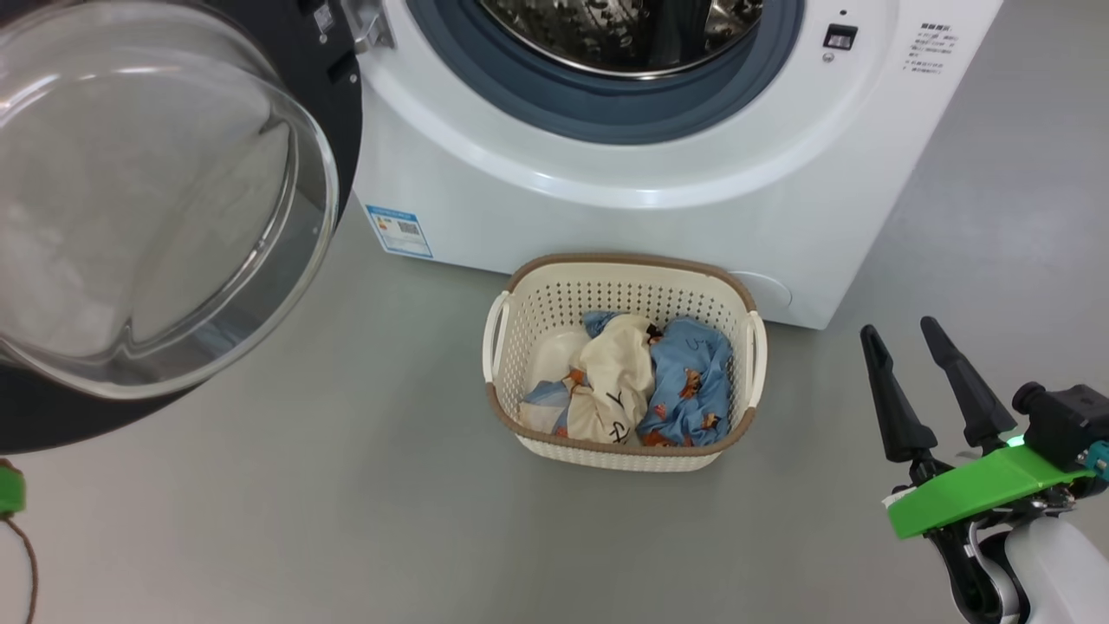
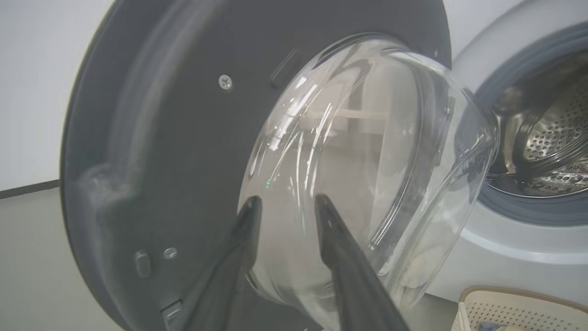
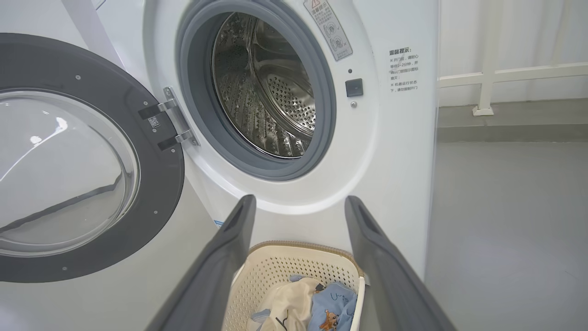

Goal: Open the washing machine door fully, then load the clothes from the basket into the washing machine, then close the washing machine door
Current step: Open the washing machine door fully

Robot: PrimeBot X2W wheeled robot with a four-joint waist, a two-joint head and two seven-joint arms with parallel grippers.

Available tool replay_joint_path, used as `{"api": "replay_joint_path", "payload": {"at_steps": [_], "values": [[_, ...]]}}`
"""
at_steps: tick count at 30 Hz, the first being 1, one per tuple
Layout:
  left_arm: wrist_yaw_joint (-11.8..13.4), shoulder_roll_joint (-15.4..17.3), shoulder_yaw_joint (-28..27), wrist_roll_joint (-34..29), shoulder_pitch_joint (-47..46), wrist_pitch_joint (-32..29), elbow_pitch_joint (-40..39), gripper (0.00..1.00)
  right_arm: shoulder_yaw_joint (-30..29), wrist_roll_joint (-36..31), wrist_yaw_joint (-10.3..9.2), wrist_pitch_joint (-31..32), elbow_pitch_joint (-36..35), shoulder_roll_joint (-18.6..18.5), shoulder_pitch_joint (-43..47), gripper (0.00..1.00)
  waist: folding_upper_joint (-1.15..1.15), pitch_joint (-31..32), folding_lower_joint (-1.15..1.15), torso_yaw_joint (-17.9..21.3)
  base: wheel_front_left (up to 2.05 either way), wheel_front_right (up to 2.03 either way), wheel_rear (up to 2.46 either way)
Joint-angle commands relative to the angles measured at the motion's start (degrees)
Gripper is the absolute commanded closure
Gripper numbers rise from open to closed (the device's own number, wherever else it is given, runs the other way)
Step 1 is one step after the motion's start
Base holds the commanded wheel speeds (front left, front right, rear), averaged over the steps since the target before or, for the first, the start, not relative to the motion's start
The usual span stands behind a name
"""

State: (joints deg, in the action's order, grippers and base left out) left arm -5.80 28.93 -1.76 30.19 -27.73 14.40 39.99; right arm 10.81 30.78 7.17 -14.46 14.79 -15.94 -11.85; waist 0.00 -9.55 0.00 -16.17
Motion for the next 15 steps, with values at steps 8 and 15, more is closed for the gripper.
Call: {"api": "replay_joint_path", "payload": {"at_steps": [8, 15], "values": [[1.5, -0.6, -3.0, -0.6, 7.2, 0.6, -13.4, 0.00, 1.0, -0.3, 0.32, -0.5, -2.1, -0.3, 1.9, 0.00, 0.00, 3.4, 0.00, 2.3, 0.00, 0.00, 0.00], [3.2, -4.6, -0.9, -0.5, 12.2, -0.3, -20.5, 0.00, 1.2, -0.5, 0.32, -0.5, -3.2, -0.3, 3.3, 0.00, 0.00, 5.2, 0.00, 4.9, 0.00, 0.00, 0.00]]}}
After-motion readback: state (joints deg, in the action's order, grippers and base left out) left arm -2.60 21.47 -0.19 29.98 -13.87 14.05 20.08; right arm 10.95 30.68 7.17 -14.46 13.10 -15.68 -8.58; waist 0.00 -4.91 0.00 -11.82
